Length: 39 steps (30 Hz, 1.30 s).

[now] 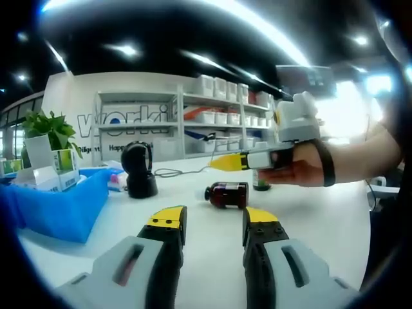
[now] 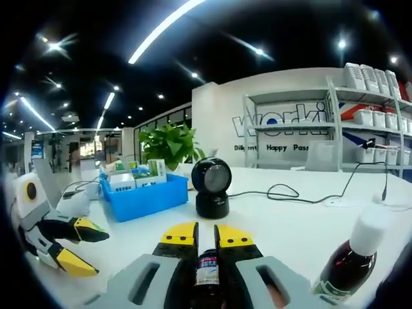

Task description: Rotate the medicine bottle to make it face forward pick up the medicine bottle inspect the drug traceability code place the medicine on the table

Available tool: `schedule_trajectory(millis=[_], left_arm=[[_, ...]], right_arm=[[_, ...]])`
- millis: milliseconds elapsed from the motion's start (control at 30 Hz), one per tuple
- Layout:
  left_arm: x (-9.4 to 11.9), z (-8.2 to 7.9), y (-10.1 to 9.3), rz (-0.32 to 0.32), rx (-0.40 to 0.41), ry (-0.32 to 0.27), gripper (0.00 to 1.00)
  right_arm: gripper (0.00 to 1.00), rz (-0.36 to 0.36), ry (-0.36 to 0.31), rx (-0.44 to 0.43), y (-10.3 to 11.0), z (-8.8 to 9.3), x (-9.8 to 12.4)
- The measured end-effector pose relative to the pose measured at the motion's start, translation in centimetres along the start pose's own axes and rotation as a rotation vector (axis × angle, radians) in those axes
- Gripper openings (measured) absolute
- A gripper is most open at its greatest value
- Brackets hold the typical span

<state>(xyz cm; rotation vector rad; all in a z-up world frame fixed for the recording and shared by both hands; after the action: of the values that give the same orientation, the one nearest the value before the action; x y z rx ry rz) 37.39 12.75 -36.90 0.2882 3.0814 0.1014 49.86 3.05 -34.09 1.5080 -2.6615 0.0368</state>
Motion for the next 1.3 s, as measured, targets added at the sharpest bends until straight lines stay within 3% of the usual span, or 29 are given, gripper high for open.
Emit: schedule_trajectory(millis=[367,500,567,633,733,833,900,1000,1233,1300], left_arm=[[0.0,-0.1,0.1,-0.002,0.001,-0.005,0.26],[0.1,-0.1,0.0,0.001,0.001,-0.008,0.26],[0.0,-0.2,0.0,-0.001,0.001,-0.012,0.26],[0.1,-0.2,0.1,-0.001,0.003,-0.015,0.26],[0.1,-0.3,0.0,0.001,0.006,-0.019,0.26],[0.1,-0.3,-0.1,0.007,0.004,-0.022,0.26],[0.1,-0.3,-0.1,0.009,0.003,-0.025,0.26],[0.1,-0.3,-0.1,0.012,0.002,-0.027,0.26],[0.2,-0.3,-0.2,0.021,-0.002,-0.031,0.26],[0.2,-0.2,-0.3,0.021,-0.007,-0.028,0.26]], right_arm=[[0.25,-0.039,0.07,0.008,-0.1,-1.1,0.3],[0.31,-0.064,0.106,-0.074,-0.2,-1.7,0.3],[0.31,-0.073,0.127,-0.07,-0.4,-2.2,0.2],[0.31,-0.097,0.192,-0.052,-0.4,-2.3,0.1],[0.31,-0.118,0.225,-0.077,-0.7,-3.2,-0.3],[0.32,-0.166,0.311,-0.108,-0.5,-3.2,-0.5],[0.33,-0.205,0.401,-0.099,-0.2,-2.8,-0.7],[0.35,-0.25,0.475,-0.115,0.4,-2.6,-1.0],[0.33,-0.259,0.591,-0.134,0.2,-2.5,-1.7],[0.32,-0.26,0.653,-0.164,-0.1,-2.0,-1.9]])
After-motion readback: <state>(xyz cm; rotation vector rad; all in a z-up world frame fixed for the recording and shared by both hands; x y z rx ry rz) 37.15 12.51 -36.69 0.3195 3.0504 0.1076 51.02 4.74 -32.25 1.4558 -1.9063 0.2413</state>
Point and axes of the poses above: the point that each gripper's makers call its tool centre point, and the gripper's own axes: x roughly backward along the fingers, y roughly to its left, z roughly out of its underside, the point moved 3 cm from there along x, roughly backward along the fingers, and after that the axes turned 13 degrees about -z, right-handed, at the moved point
